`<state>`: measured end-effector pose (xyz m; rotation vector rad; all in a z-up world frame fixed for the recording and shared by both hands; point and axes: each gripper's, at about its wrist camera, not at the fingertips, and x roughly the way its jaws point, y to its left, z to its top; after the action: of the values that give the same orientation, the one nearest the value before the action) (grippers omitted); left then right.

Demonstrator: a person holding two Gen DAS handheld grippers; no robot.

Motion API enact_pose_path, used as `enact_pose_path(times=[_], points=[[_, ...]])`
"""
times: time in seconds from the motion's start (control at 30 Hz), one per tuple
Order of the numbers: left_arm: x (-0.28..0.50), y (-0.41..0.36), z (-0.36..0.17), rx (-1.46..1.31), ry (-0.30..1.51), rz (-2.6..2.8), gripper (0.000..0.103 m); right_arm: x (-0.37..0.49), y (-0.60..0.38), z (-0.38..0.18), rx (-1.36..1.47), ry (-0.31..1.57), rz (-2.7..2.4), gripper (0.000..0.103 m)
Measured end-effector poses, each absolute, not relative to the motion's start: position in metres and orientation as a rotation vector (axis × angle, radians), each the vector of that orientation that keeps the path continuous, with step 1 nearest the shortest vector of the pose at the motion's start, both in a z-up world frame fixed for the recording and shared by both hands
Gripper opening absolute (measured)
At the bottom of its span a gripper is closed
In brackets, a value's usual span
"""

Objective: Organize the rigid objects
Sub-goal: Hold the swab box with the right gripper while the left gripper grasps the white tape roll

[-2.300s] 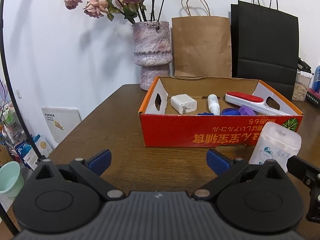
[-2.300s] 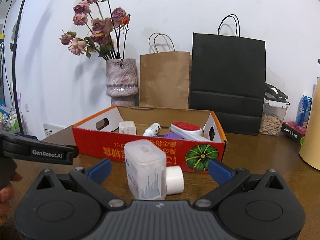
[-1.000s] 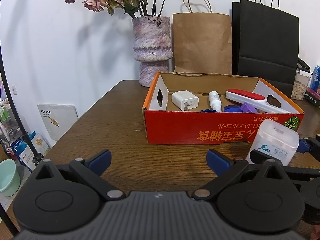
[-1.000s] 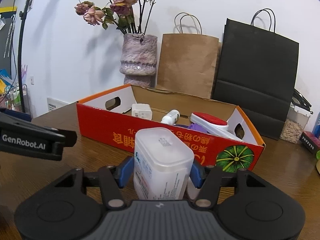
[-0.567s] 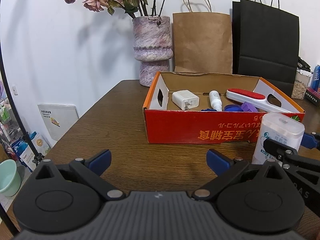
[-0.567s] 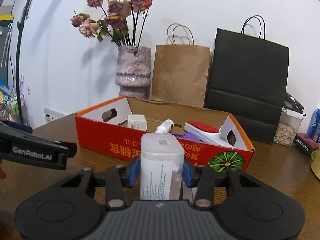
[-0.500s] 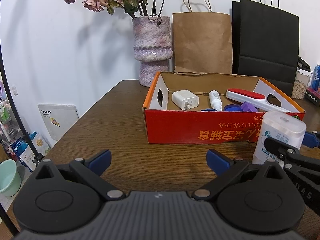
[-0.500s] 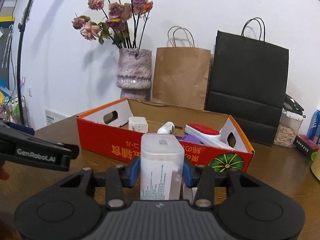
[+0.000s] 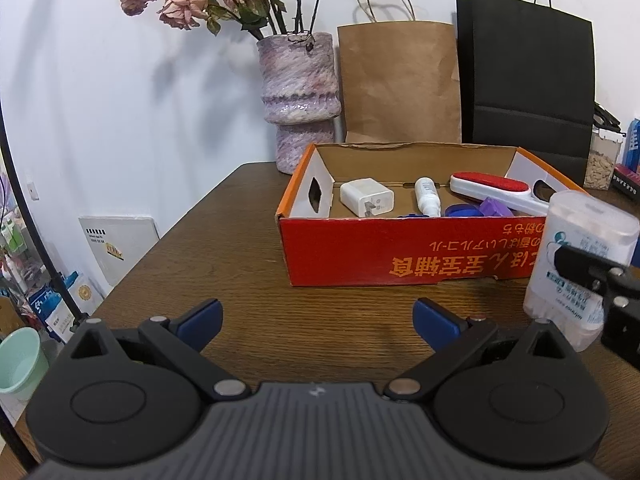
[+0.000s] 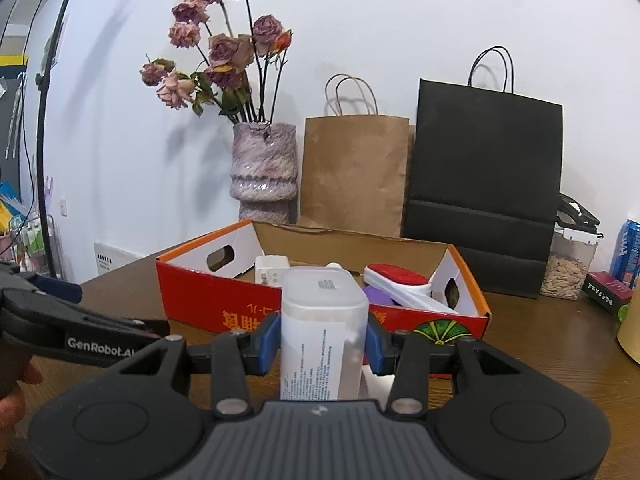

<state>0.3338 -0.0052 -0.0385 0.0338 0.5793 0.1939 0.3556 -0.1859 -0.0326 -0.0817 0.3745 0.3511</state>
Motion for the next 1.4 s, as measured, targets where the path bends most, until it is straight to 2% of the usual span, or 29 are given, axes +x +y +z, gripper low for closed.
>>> enact_pose_path(times=[1.4], points=[[0.341, -0.132, -0.055, 0.060, 0.652, 0.068, 0.103, 0.351, -0.304, -0.020, -0.043, 0.312, 0.252, 0.042]])
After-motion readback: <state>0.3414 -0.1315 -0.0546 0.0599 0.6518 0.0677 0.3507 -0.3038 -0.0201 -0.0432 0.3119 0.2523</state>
